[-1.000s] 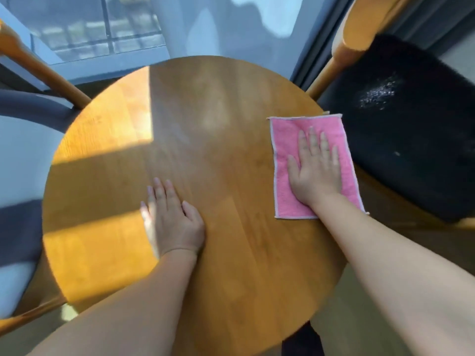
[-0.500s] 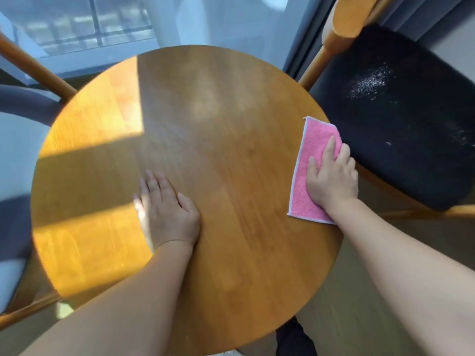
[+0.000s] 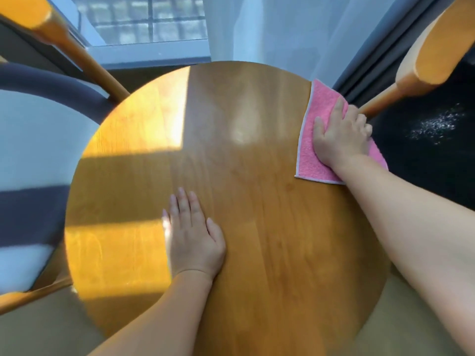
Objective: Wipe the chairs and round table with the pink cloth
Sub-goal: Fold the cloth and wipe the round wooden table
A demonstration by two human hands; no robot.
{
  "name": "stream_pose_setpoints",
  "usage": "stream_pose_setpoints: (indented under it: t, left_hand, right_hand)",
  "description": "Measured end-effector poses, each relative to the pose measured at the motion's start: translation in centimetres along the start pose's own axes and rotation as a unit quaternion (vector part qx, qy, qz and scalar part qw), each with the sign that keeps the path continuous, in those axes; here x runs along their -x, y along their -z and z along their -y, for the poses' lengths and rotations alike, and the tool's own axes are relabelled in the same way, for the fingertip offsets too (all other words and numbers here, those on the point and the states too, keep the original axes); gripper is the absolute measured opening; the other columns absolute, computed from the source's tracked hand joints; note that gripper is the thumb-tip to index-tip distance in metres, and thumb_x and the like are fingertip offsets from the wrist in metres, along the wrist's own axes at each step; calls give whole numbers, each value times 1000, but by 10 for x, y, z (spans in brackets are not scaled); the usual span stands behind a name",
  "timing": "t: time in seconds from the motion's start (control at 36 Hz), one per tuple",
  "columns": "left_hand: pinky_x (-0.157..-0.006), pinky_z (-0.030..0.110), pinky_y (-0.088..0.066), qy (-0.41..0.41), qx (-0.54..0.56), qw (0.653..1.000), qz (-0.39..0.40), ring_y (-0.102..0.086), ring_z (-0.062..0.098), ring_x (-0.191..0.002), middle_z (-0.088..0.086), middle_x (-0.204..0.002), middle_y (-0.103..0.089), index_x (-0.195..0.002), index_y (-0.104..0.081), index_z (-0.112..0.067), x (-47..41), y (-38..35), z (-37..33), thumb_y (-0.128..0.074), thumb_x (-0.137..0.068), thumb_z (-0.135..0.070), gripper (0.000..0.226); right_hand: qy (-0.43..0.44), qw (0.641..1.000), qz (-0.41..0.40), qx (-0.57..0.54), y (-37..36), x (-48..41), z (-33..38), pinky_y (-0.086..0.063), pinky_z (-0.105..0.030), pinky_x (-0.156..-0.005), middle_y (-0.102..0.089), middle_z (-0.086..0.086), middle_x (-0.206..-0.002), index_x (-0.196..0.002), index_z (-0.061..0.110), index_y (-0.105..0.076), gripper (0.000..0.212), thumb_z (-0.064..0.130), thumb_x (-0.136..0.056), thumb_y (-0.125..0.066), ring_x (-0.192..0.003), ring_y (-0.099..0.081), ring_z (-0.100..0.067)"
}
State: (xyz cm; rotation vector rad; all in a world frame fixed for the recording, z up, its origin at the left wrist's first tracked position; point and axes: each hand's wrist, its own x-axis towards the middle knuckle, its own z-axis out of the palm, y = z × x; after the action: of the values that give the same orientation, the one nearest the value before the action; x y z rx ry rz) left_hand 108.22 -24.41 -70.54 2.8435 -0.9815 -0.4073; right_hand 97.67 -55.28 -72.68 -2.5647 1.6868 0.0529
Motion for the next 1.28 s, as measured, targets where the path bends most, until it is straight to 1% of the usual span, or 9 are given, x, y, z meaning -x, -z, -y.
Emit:
stream_pose_setpoints:
  t: [0.17, 0.47, 0.56, 0.75, 0.89, 1.0, 1.14, 1.22, 1.28]
  left_hand:
    - [-112, 50, -17, 4, -5, 1000, 11, -29, 37, -137, 22, -147, -34, -136, -40, 5, -1, 2, -2, -28, -84, -29, 64]
    - [-110, 48, -15, -4, 7, 1000, 13, -31, 37, -136, 22, -146, -35, -135, -43, 4, -1, 0, -1, -34, -82, -28, 63]
    - [-110, 48, -15, -6, 12, 1000, 12, -31, 36, -136, 22, -146, -35, -135, -43, 4, 0, -1, 0, -35, -81, -28, 63]
    - [-111, 46, -15, -6, 26, 1000, 8, -26, 28, -139, 17, -148, -35, -137, -42, 0, -1, -1, 1, -37, -81, -29, 63]
    - [-113, 46, -14, -4, 35, 999, 1, -24, 27, -140, 16, -149, -34, -138, -41, -1, 0, -2, 1, -36, -82, -29, 63]
    - [-113, 50, -19, -10, 29, 1000, 4, -33, 33, -137, 18, -147, -37, -136, -44, 0, -1, -2, 2, -36, -80, -30, 64]
    - [-110, 50, -21, -14, 45, 999, 1, -39, 35, -133, 20, -143, -41, -134, -47, 2, -1, 0, 3, -33, -79, -31, 66]
    - [-114, 45, -12, -1, 73, 997, 19, -27, 30, -140, 16, -151, -31, -141, -38, -2, 1, 5, 3, -29, -82, -32, 67]
    - [-115, 39, -1, 5, 96, 995, 38, -14, 24, -144, 11, -156, -18, -146, -28, -6, 2, 12, 2, -32, -88, -31, 64]
  right_hand:
    - [56, 998, -18, -11, 1, -43, 44, -32, -53, -98, -47, -27, -129, -134, 2, -41, 59, 46, -96, -30, -117, -44, -45]
    - [214, 976, -45, -19, -2, -87, 160, -37, -52, -91, -55, -24, -119, -121, 4, -51, 62, 48, -92, -20, -106, -52, -43]
    - [253, 967, -30, -21, -3, -90, 197, -37, -51, -89, -57, -20, -116, -121, 8, -53, 63, 50, -93, -16, -103, -53, -40]
    - [337, 936, 15, -99, -2, -84, 262, -38, -44, -86, -66, -17, -105, -106, 15, -58, 44, 42, -100, -23, -94, -58, -37]
    - [290, 933, 17, -212, 11, -84, 253, -30, -33, -75, -63, -15, -104, -110, 8, -55, 43, 35, -104, -22, -92, -55, -30]
    - [287, 918, -10, -273, 39, -76, 232, -28, -29, -72, -63, -13, -101, -107, 10, -58, 49, 41, -104, -21, -94, -56, -27]
    - [278, 915, -38, -289, 90, -45, 189, -23, -26, -66, -60, -12, -85, -84, 23, -44, 32, 42, -102, -25, -83, -54, -31]
    - [255, 924, -23, -285, 129, -14, 151, -25, -28, -66, -55, -1, -77, -79, 26, -44, 34, 44, -100, -25, -77, -50, -25]
    - [240, 931, -10, -276, 157, 9, 123, -33, -33, -69, -59, -4, -81, -82, 24, -48, 36, 44, -101, -25, -82, -56, -29]
